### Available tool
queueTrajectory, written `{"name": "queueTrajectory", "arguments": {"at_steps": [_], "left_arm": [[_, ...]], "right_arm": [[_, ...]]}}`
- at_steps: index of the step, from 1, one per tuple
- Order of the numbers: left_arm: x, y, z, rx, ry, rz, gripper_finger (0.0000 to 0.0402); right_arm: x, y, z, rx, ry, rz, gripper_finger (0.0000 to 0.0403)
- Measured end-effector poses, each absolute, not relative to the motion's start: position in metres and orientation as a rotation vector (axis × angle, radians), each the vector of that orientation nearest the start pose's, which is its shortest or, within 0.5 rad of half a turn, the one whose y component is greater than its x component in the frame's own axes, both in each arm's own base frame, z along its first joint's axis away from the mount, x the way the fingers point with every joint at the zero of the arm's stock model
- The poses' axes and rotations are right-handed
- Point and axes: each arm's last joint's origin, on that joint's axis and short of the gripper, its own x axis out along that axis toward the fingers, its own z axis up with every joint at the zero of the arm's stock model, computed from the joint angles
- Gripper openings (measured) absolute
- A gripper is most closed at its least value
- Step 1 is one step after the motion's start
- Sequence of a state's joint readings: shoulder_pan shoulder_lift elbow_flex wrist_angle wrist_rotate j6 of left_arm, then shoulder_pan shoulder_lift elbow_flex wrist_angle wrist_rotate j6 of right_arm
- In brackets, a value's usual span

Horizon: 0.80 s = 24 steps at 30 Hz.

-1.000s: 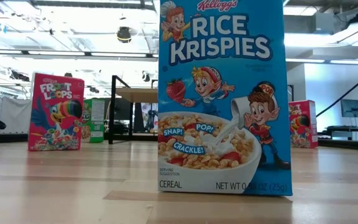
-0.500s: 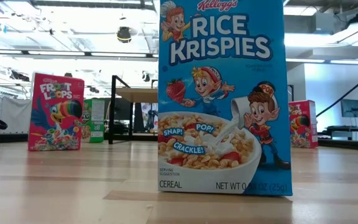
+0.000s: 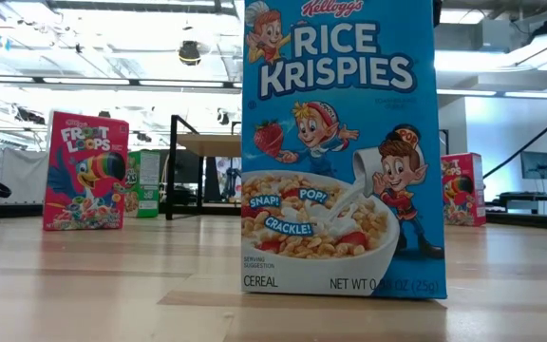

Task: Stack cereal on shelf
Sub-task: Put the top right blue cereal box on the shelf

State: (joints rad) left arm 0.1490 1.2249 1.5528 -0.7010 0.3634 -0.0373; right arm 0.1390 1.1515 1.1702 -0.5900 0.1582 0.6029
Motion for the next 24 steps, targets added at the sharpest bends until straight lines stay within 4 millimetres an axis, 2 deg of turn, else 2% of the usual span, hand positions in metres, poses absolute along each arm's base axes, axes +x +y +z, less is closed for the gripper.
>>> {"name": "queueTrajectory", "arguments": {"at_steps": [16, 24], "left_arm": [[0.231, 0.024, 0.447, -0.153, 0.422, -0.192, 0.0238], [0.231, 0.025, 0.447, -0.13, 0.421, -0.194, 0.0238]], "right_arm": [[0.237, 0.025, 0.355, 0.594, 0.59, -0.115, 0.0256], [0.249, 0.018, 0.331, 0.711, 0.74, -0.255, 0.0256]]}}
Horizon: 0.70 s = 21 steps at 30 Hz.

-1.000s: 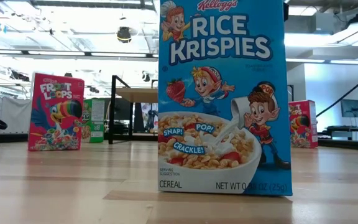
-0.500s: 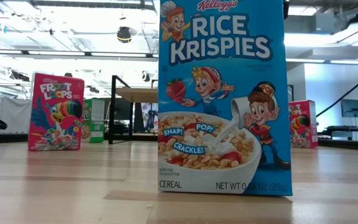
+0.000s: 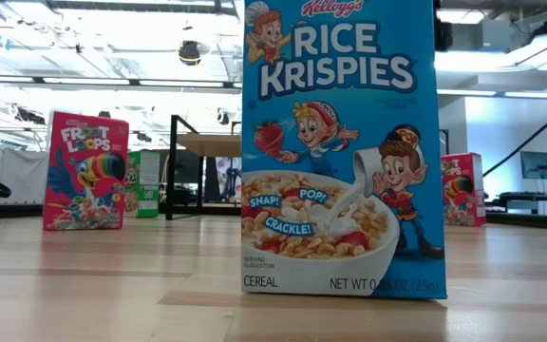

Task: Stack cereal on shelf
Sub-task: Put the top right blue cereal box on the shelf

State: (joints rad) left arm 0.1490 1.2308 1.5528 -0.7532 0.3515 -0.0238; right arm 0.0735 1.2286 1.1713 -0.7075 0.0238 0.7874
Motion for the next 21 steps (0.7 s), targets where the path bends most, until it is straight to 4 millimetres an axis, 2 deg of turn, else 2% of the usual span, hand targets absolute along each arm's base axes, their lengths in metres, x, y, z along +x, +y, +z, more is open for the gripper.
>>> {"name": "queueTrajectory", "arguments": {"at_steps": [12, 21], "left_arm": [[0.229, 0.025, 0.443, -0.136, 0.463, -0.158, 0.0238], [0.229, 0.028, 0.443, -0.115, 0.472, -0.065, 0.0238]], "right_arm": [[0.272, 0.007, 0.285, 0.724, 1.009, -0.372, 0.0256], [0.294, 0.012, 0.262, 0.776, 1.096, -0.285, 0.0256]]}}
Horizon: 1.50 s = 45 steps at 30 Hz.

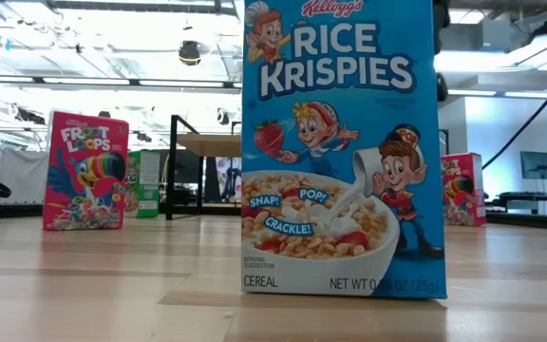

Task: Stack cereal on shelf
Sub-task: Put the top right blue cereal box on the shelf

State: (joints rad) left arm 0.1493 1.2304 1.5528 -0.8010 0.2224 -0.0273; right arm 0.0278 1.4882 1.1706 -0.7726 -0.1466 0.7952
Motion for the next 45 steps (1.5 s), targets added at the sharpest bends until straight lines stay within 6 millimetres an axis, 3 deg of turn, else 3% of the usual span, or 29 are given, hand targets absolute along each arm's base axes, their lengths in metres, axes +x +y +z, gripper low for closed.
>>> {"name": "queueTrajectory", "arguments": {"at_steps": [11, 20, 32, 45], "left_arm": [[0.229, 0.029, 0.442, -0.12, 0.475, -0.036, 0.0238], [0.229, 0.029, 0.442, -0.121, 0.478, -0.035, 0.0238], [0.228, 0.029, 0.441, -0.125, 0.493, -0.034, 0.0238], [0.228, 0.029, 0.441, -0.124, 0.493, -0.035, 0.0238]], "right_arm": [[0.302, 0.016, 0.251, 0.756, 1.135, -0.267, 0.0256], [0.296, 0.016, 0.272, 0.754, 1.081, -0.243, 0.0256], [0.292, 0.011, 0.268, 0.735, 1.089, -0.442, 0.0256], [0.299, 0.012, 0.257, 0.776, 1.105, -0.5, 0.0256]]}}
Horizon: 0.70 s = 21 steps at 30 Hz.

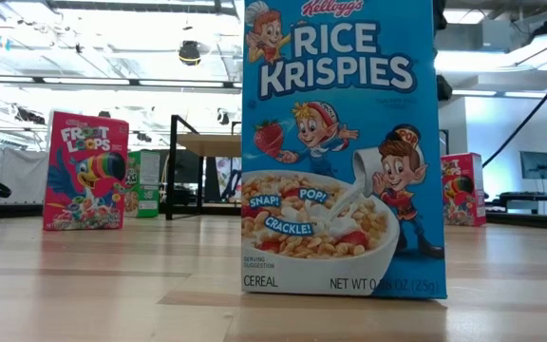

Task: Stack cereal on shelf
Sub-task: Put the top right blue cereal box on the shelf

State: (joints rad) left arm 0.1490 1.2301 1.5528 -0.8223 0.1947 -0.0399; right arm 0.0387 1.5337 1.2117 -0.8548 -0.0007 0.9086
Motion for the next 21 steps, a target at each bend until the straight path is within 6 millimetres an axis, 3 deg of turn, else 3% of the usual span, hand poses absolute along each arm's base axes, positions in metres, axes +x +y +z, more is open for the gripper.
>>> {"name": "queueTrajectory", "arguments": {"at_steps": [21], "left_arm": [[0.227, 0.028, 0.438, -0.124, 0.521, -0.036, 0.0238]], "right_arm": [[0.31, 0.017, 0.243, 0.804, 1.14, -0.493, 0.0256]]}}
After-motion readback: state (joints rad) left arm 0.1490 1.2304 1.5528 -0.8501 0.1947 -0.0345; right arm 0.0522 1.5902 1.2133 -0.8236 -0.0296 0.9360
